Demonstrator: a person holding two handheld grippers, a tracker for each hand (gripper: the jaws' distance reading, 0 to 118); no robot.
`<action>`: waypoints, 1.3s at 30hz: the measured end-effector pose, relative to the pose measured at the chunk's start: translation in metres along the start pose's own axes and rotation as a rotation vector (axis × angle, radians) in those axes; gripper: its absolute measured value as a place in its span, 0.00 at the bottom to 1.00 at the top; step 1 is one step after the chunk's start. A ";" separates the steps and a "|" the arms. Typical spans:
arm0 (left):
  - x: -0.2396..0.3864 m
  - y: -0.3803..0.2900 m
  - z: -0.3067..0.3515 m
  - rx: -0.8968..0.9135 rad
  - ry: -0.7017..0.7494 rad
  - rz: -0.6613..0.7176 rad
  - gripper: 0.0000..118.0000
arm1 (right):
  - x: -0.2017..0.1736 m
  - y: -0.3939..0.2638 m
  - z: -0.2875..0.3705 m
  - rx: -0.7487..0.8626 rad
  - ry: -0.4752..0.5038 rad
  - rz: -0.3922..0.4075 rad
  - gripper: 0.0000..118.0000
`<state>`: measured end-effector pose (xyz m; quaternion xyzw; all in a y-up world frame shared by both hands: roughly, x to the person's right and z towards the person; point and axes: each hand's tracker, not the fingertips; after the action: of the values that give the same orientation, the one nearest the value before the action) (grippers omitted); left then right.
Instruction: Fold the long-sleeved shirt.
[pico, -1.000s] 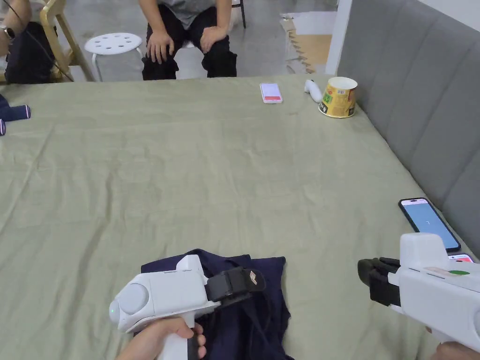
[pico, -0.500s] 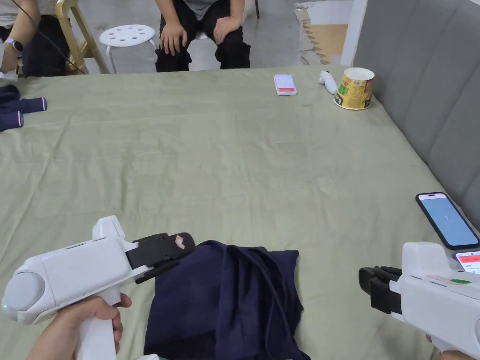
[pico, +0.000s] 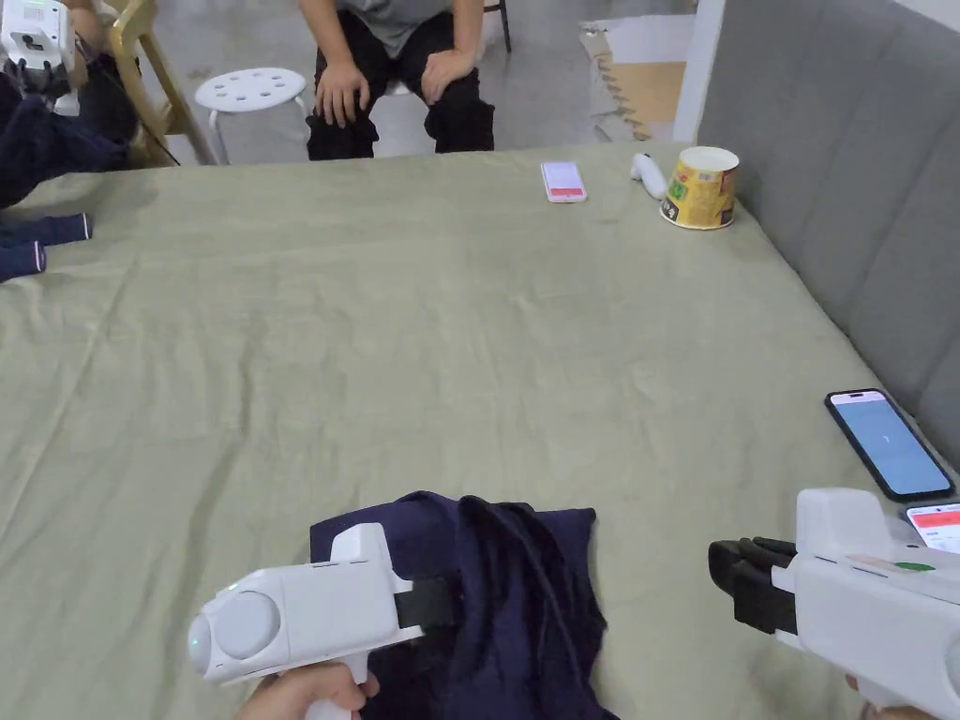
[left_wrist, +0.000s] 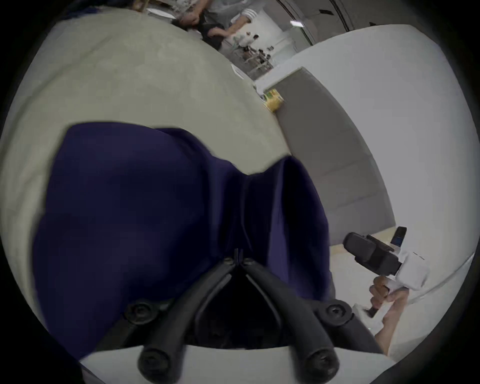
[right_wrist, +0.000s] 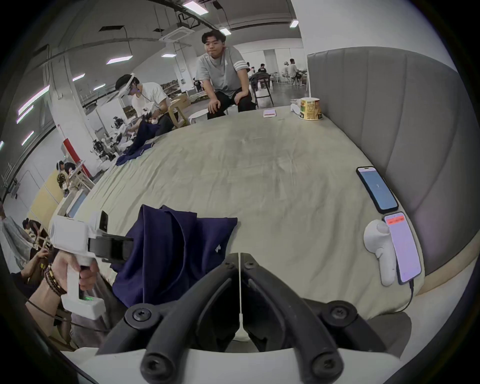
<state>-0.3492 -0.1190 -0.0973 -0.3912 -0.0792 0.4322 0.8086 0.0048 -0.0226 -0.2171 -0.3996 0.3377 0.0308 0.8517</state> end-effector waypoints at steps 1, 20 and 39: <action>0.009 0.000 -0.011 -0.020 -0.033 -0.014 0.04 | 0.003 -0.002 0.002 0.000 -0.006 -0.007 0.00; 0.044 0.011 0.001 0.017 -0.066 -0.089 0.04 | -0.029 0.000 -0.039 -0.071 0.179 -0.035 0.00; -0.072 -0.004 0.129 0.280 0.176 0.133 0.93 | -0.036 -0.039 -0.147 -0.313 0.227 -0.181 0.00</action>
<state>-0.4507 -0.1025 0.0082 -0.3156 0.0787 0.4555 0.8287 -0.0918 -0.1442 -0.2364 -0.5564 0.3855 -0.0391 0.7350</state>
